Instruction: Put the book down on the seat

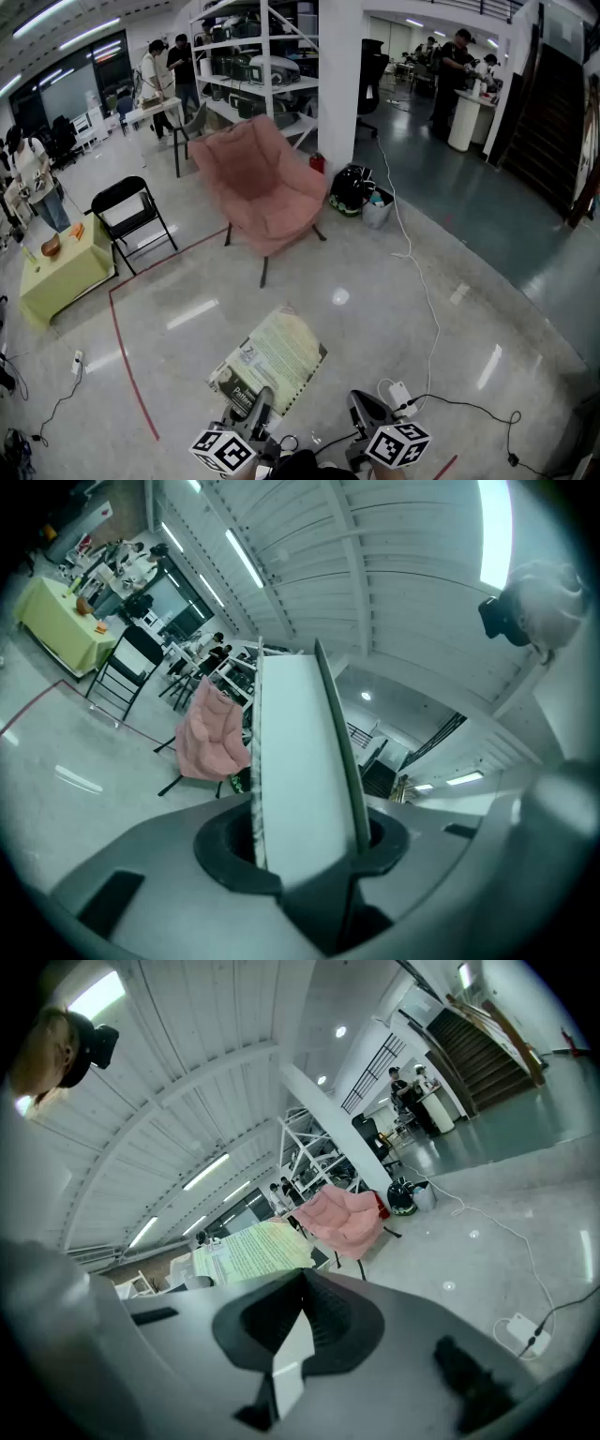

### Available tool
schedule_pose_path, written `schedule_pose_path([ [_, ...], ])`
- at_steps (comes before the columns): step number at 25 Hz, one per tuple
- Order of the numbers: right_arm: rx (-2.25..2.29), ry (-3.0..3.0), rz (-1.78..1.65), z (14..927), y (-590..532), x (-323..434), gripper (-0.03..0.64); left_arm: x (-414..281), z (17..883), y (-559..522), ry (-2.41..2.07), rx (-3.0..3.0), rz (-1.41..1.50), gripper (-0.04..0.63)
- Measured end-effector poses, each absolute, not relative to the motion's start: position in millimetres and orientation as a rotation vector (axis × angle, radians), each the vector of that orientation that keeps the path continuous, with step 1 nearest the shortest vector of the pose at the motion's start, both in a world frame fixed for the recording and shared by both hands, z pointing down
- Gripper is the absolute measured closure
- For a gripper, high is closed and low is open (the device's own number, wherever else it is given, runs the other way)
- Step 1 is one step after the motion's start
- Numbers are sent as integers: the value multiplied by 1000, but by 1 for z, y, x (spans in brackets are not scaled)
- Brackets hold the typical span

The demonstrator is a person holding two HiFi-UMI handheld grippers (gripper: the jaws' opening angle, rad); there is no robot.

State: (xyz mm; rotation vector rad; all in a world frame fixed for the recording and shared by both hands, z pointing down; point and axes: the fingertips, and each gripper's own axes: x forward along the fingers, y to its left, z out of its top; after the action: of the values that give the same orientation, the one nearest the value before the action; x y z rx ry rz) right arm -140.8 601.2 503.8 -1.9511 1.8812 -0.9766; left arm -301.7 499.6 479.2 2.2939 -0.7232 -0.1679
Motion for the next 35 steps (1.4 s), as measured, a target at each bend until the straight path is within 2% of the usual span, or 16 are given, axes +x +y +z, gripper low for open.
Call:
schedule_pose_path([
  [9, -1936, 1913, -940, 494, 635, -163, 604, -323, 475, 536, -790, 2300, -207, 430],
  [19, -1903, 1901, -926, 489, 649, -153, 604, -321, 467, 551, -810, 2303, -231, 428],
  [28, -1935, 1940, -913, 492, 630, -141, 604, -298, 473, 524, -770, 2293, -219, 428],
  [35, -1919, 1943, -910, 485, 559, -133, 604, -285, 461, 456, -751, 2323, -236, 428],
])
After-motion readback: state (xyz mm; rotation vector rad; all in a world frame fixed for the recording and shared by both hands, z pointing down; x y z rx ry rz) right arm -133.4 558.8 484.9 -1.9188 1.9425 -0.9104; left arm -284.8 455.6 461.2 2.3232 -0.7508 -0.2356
